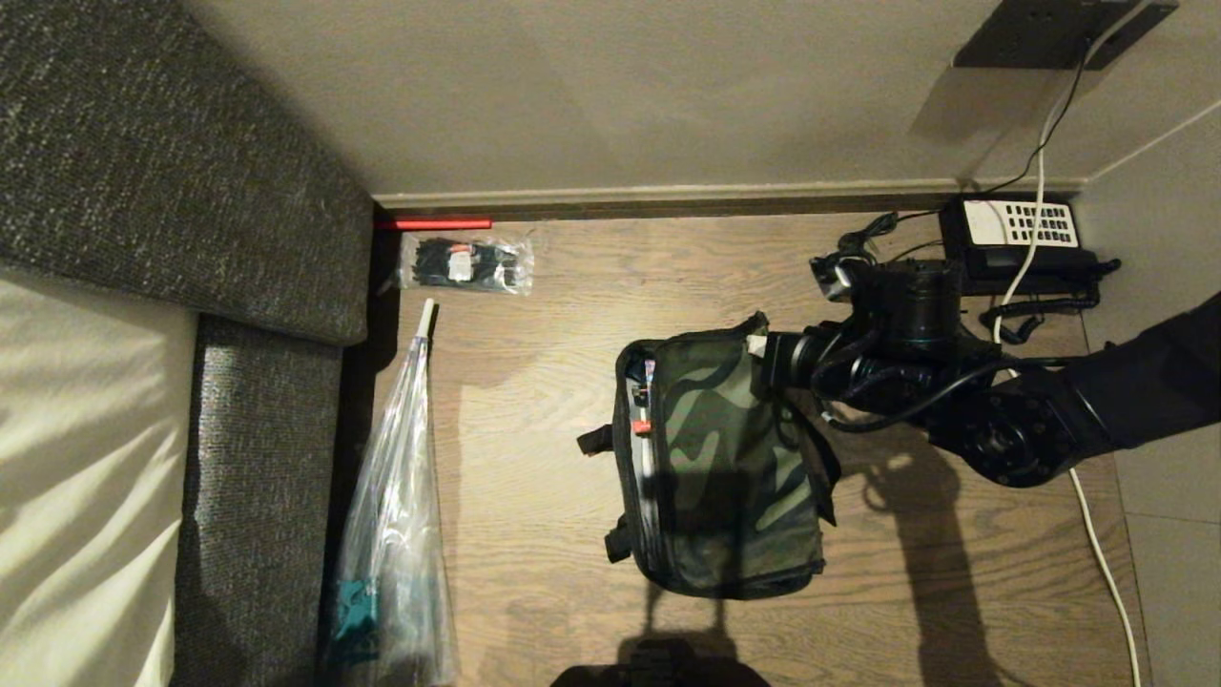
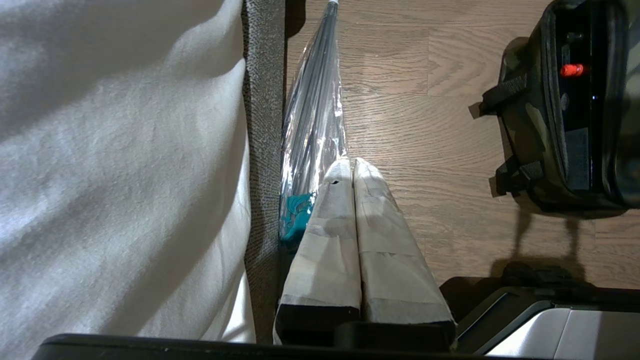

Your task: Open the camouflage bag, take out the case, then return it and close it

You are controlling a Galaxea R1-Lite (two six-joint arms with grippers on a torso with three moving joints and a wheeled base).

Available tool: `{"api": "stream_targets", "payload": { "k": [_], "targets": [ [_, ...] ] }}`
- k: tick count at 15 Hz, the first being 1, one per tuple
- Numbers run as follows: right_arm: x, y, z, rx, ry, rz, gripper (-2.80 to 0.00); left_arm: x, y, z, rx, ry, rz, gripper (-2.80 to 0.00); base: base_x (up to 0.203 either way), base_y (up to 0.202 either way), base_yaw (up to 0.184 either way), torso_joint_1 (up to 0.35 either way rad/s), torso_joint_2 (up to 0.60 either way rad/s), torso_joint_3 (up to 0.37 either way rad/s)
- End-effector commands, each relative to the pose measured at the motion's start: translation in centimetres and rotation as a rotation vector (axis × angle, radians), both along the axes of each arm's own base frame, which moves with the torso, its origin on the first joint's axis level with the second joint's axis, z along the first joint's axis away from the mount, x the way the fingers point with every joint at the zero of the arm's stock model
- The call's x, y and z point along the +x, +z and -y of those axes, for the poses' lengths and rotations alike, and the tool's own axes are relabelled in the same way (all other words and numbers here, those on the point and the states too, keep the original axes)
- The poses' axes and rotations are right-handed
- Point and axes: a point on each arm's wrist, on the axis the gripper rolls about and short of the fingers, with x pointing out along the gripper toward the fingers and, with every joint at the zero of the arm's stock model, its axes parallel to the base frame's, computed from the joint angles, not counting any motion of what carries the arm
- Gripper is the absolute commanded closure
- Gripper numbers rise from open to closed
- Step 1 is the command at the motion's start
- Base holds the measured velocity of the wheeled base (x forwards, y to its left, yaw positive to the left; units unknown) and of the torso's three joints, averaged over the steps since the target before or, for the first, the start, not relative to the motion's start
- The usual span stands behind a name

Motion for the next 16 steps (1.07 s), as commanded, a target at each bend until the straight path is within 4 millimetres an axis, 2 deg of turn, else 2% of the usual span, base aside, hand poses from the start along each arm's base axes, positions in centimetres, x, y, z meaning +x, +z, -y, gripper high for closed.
{"api": "stream_targets", "payload": {
  "k": [1,3,4,10,13,14,16],
  "targets": [
    [0.4,-1.9,-0.3,-0.094,0.016,-0.029,0.0,0.0,0.0,0.0,0.0,0.001,0.001,0.0,0.0,0.0,0.0,0.0,0.0,0.0],
    [0.4,-2.4,-0.3,-0.111,0.022,-0.058,0.0,0.0,0.0,0.0,0.0,0.001,0.001,0.0,0.0,0.0,0.0,0.0,0.0,0.0],
    [0.5,-2.7,-0.4,-0.116,0.022,-0.075,-2.8,0.0,0.0,0.0,0.0,0.001,0.003,0.0,0.0,0.0,0.0,0.0,0.0,0.0],
    [-0.8,-4.2,-2.3,-0.093,0.032,-0.159,-2.8,0.0,0.0,0.0,0.0,0.0,0.003,0.0,0.0,0.0,0.0,0.0,0.0,0.0],
    [-2.0,-4.4,-4.5,-0.085,0.001,-0.176,-2.8,0.0,0.0,0.0,0.0,0.001,0.003,0.0,0.0,0.0,0.0,0.0,0.0,0.0],
    [-1.8,-3.5,-5.0,-0.019,-0.013,-0.172,-2.8,0.0,0.0,0.0,0.0,0.0,0.003,0.0,0.0,0.0,0.0,0.0,0.0,0.0],
    [-0.5,0.1,-4.9,0.106,-0.035,-0.091,-2.8,0.0,0.0,0.0,0.0,0.0,0.002,0.0,0.0,0.0,0.0,0.0,0.0,0.0]
  ]
}}
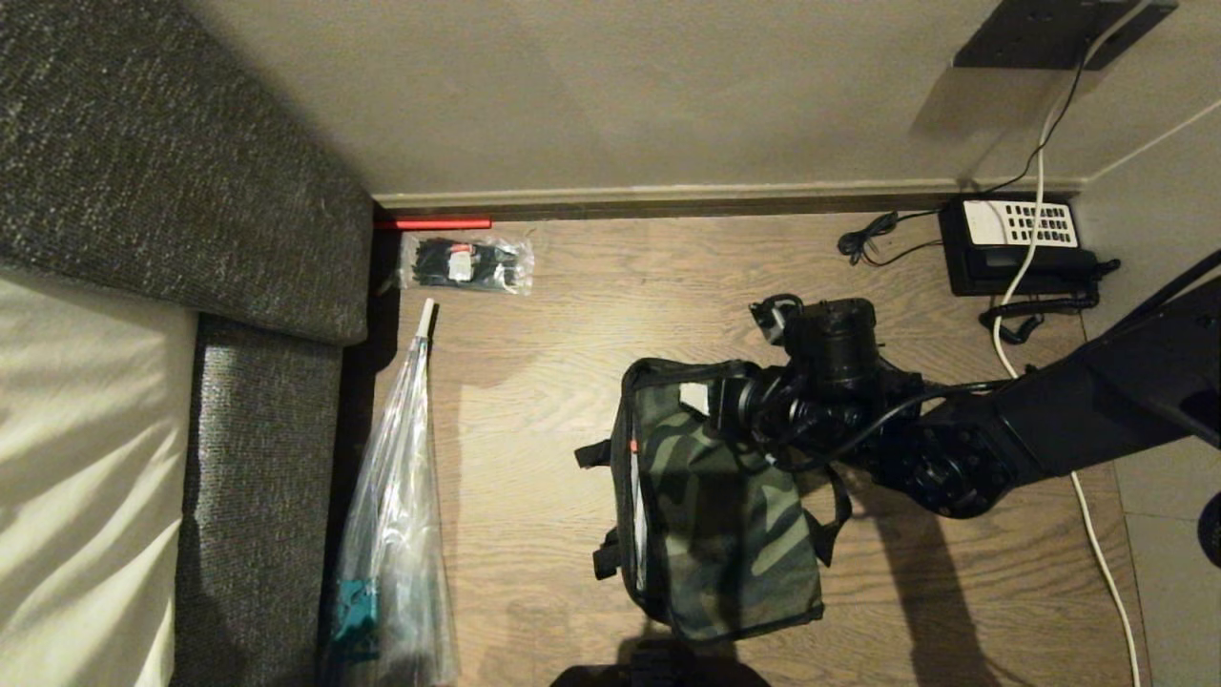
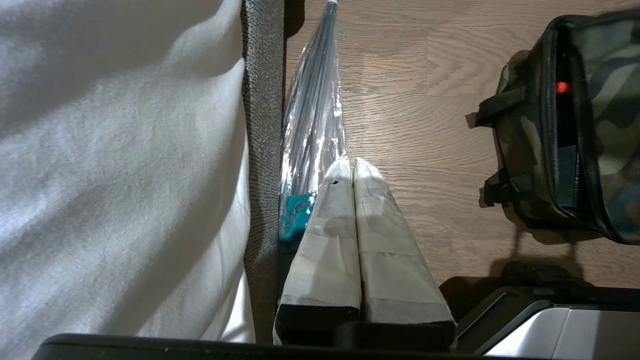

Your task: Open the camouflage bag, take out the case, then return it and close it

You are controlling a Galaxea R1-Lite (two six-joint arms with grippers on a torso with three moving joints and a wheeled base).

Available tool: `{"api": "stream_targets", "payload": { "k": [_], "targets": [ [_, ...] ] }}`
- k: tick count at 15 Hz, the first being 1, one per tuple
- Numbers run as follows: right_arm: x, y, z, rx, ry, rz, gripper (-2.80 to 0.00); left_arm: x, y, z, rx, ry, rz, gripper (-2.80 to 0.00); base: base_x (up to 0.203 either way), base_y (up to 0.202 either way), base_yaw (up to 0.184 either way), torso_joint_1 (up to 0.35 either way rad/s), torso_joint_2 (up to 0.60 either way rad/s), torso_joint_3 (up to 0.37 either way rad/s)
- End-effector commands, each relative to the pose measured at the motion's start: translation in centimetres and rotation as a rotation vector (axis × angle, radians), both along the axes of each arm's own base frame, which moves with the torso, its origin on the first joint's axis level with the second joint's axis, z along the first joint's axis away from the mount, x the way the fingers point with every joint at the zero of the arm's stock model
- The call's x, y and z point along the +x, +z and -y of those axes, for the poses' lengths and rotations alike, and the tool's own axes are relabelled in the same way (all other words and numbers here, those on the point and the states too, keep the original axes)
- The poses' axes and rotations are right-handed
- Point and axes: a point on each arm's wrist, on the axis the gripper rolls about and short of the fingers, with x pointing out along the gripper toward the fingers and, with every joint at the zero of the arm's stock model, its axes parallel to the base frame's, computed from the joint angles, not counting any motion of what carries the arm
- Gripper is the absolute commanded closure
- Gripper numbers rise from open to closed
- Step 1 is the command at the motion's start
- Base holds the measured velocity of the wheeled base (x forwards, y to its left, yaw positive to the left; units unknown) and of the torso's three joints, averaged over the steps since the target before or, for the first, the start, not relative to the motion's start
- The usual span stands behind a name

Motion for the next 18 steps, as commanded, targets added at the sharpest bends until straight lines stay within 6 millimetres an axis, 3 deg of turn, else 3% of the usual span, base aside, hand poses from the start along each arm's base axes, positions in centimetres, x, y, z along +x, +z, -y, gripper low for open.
{"api": "stream_targets", "payload": {
  "k": [1,6,8,10,12,15,18],
  "targets": [
    [1.7,3.5,1.0,0.099,-0.047,0.104,-2.8,0.0,0.0,0.0,-0.001,0.0,0.002,0.0,0.0,0.0,0.0,0.0,0.0,0.0],
    [3.0,3.7,2.1,0.083,-0.072,0.178,-2.8,0.0,0.0,0.0,-0.001,0.0,0.002,0.0,0.0,0.0,0.0,0.0,0.0,0.0],
    [2.7,3.2,3.8,0.0,-0.087,0.18,-2.8,0.0,0.0,0.0,-0.001,0.0,0.003,0.0,0.0,0.0,0.0,0.0,0.0,0.0],
    [1.8,1.9,5.7,-0.125,-0.081,0.152,-2.8,0.0,0.0,0.0,-0.001,0.0,0.003,0.0,0.0,0.0,0.0,0.0,0.0,0.0],
    [0.6,1.8,6.5,-0.171,-0.069,0.113,-2.8,0.0,0.0,0.0,0.0,0.001,0.002,0.0,0.0,0.0,0.0,0.0,0.0,0.0],
    [-2.2,-1.3,7.6,-0.386,0.009,-0.07,-2.8,0.0,0.0,0.0,0.0,0.001,0.002,0.0,0.0,0.0,0.0,0.0,0.0,0.0],
    [-4.1,-3.7,7.5,-0.455,0.064,-0.155,-2.8,0.0,0.0,0.0,-0.001,0.0,0.002,0.0,0.0,0.0,0.0,0.0,0.0,0.0]
  ]
}}
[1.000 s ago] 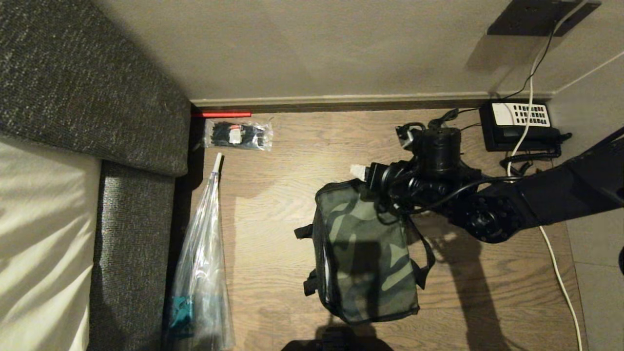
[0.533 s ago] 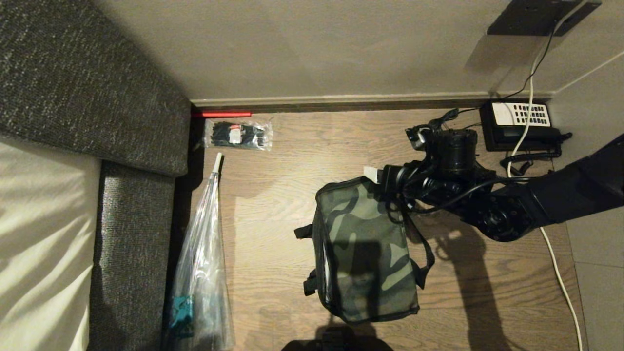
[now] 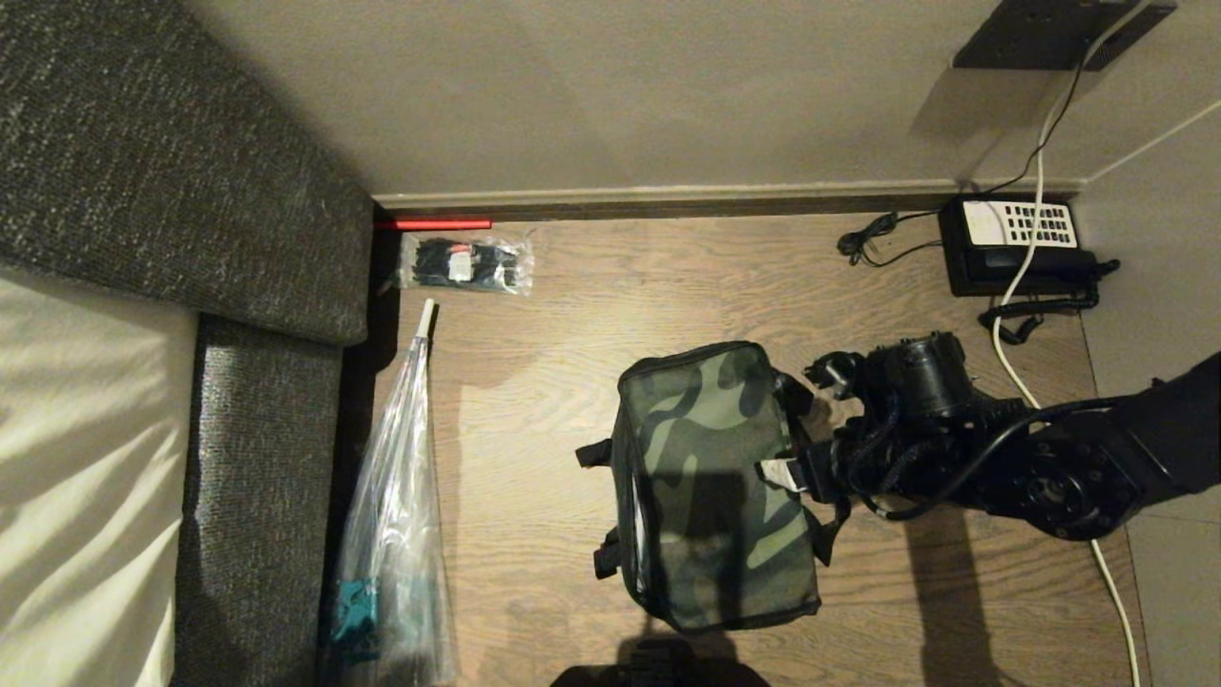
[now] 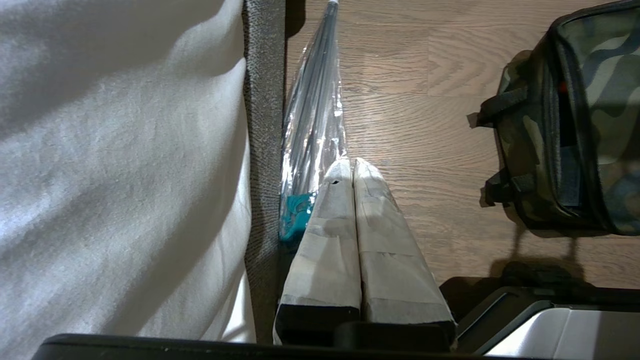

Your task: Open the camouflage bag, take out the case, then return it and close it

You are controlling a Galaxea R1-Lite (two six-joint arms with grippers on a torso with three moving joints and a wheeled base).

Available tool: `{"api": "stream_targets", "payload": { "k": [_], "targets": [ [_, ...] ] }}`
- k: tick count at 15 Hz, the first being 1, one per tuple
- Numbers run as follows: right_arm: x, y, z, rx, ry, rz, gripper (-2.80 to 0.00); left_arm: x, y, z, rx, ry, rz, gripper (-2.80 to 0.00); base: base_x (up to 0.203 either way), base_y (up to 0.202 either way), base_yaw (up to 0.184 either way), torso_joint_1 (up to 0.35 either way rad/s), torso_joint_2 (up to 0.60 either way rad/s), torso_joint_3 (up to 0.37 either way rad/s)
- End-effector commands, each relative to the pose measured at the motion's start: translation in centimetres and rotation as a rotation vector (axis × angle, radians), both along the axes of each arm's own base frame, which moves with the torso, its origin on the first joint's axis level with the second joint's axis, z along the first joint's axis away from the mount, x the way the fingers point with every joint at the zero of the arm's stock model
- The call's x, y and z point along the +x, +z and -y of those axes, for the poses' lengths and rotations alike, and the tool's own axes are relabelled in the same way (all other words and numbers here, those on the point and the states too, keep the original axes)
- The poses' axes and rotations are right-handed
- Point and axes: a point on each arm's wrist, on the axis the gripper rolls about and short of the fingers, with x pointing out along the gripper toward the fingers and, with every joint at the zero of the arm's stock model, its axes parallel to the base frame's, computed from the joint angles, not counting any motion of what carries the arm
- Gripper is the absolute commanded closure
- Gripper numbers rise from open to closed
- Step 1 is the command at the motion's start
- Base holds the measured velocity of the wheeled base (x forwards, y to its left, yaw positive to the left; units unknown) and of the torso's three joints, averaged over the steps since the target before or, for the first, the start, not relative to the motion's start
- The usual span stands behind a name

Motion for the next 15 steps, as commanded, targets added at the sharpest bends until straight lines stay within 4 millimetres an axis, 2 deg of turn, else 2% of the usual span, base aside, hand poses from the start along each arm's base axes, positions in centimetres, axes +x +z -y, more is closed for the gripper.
{"api": "stream_targets", "payload": {
  "k": [1,12,15],
  "targets": [
    [-1.2,-1.0,-0.5,-0.031,0.029,-0.035,-2.8,0.0,0.0,0.0,0.0,0.001,0.002,0.0,0.0,0.0,0.0,0.0,0.0,0.0],
    [-3.7,-5.7,-6.1,0.01,-0.018,-0.189,-2.8,0.0,0.0,0.0,0.0,0.001,0.003,0.0,0.0,0.0,0.0,0.0,0.0,0.0],
    [-3.7,-5.4,-6.8,0.034,-0.012,-0.154,-2.8,0.0,0.0,0.0,0.0,0.001,0.002,0.0,0.0,0.0,0.0,0.0,0.0,0.0]
  ]
}}
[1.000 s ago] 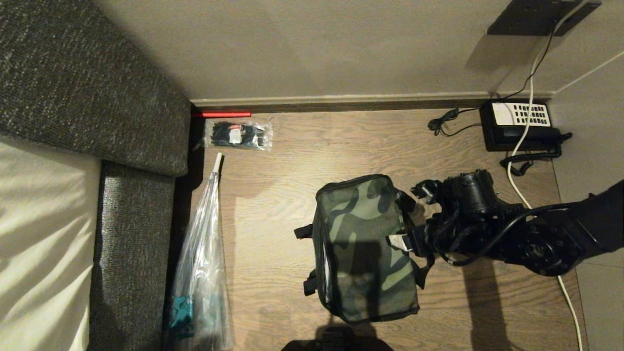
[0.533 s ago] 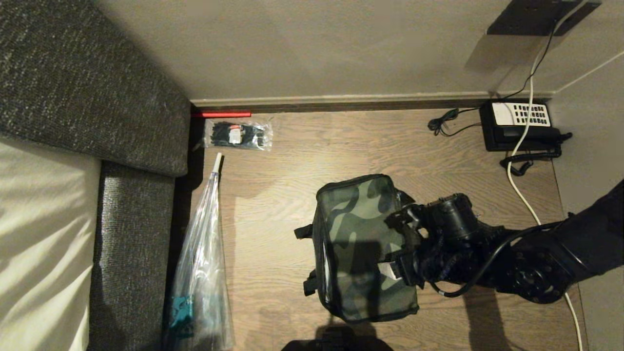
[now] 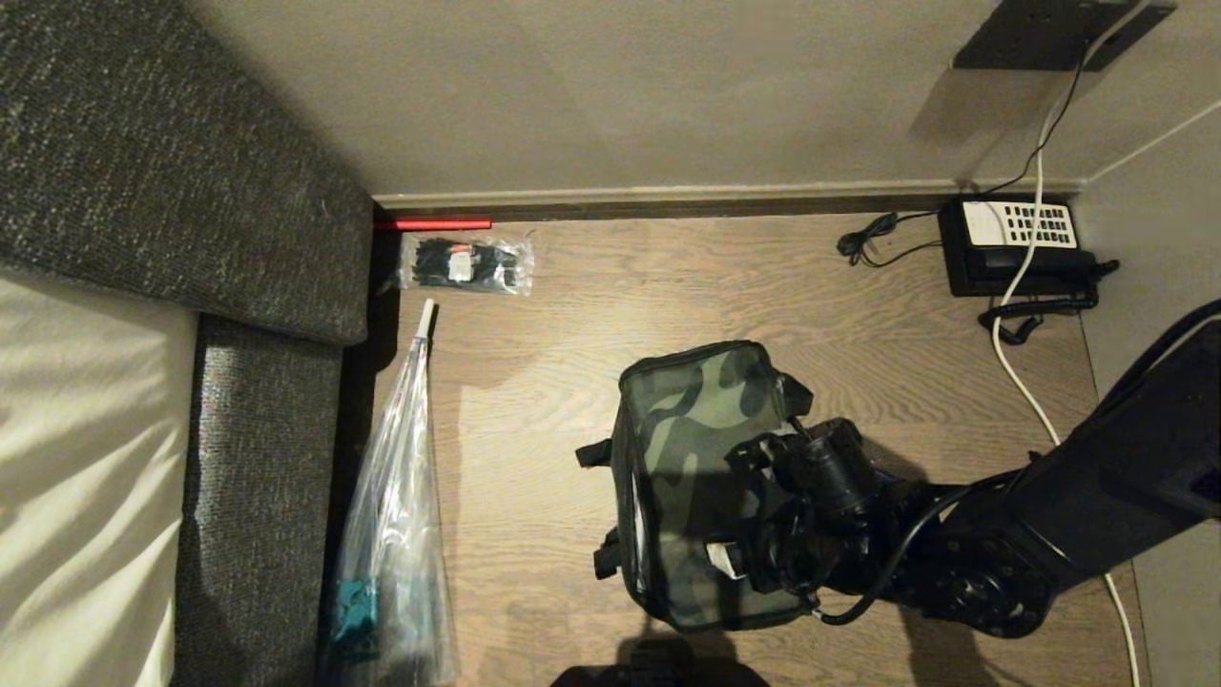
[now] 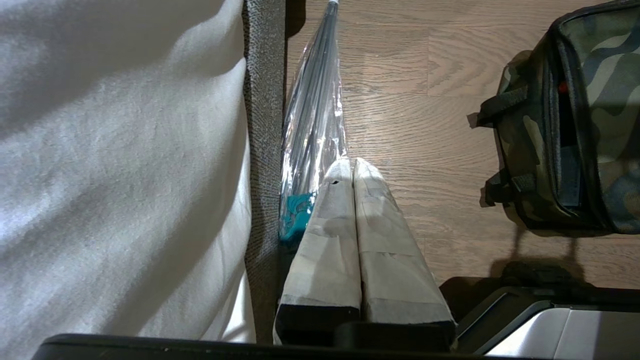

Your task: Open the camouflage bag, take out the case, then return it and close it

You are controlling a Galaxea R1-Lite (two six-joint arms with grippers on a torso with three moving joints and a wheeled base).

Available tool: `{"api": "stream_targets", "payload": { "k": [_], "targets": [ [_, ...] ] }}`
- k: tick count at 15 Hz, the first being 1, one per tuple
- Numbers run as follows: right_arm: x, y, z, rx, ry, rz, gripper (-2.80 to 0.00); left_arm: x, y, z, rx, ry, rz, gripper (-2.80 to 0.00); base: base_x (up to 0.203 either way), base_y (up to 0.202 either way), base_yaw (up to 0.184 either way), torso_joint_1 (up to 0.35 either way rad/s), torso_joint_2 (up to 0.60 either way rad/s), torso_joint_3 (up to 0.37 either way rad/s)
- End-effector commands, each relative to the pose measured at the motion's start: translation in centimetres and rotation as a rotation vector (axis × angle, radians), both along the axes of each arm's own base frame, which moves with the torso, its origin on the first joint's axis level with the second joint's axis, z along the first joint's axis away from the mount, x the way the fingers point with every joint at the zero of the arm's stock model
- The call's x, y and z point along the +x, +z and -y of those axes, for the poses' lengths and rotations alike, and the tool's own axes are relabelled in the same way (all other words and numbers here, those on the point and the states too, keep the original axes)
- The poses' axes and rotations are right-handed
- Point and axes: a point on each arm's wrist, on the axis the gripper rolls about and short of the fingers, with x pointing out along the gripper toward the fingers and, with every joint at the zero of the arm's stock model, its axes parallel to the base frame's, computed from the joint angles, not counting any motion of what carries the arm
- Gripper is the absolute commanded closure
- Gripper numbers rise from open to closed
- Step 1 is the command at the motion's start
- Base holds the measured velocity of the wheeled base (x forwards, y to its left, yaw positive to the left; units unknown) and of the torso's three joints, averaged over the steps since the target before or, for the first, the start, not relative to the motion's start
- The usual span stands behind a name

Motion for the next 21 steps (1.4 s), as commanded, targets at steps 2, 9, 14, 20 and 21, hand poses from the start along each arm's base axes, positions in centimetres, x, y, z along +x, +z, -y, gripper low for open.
{"api": "stream_targets", "payload": {
  "k": [2,9,14,20,21],
  "targets": [
    [0.6,0.6,-1.0,0.057,-0.018,0.019,-2.8,0.0,0.0,0.0,0.0,0.001,0.003,0.0,0.0,0.0,0.0,0.0,0.0,0.0],
    [0.5,3.0,2.5,0.045,-0.018,0.087,0.0,0.0,0.0,0.0,0.0,0.0,0.002,0.0,0.0,0.0,0.0,0.0,0.0,0.0],
    [1.6,1.4,6.2,-0.136,0.014,0.074,0.0,0.0,0.0,0.0,0.0,0.0,0.002,0.0,0.0,0.0,0.0,0.0,0.0,0.0],
    [1.5,-1.1,5.9,-0.214,0.032,0.003,0.0,0.0,0.0,0.0,0.0,0.0,0.002,0.0,0.0,0.0,0.0,0.0,0.0,0.0],
    [1.4,-1.2,5.9,-0.219,0.039,-0.004,0.0,0.0,0.0,0.0,0.0,0.001,0.003,0.0,0.0,0.0,0.0,0.0,0.0,0.0]
  ]
}}
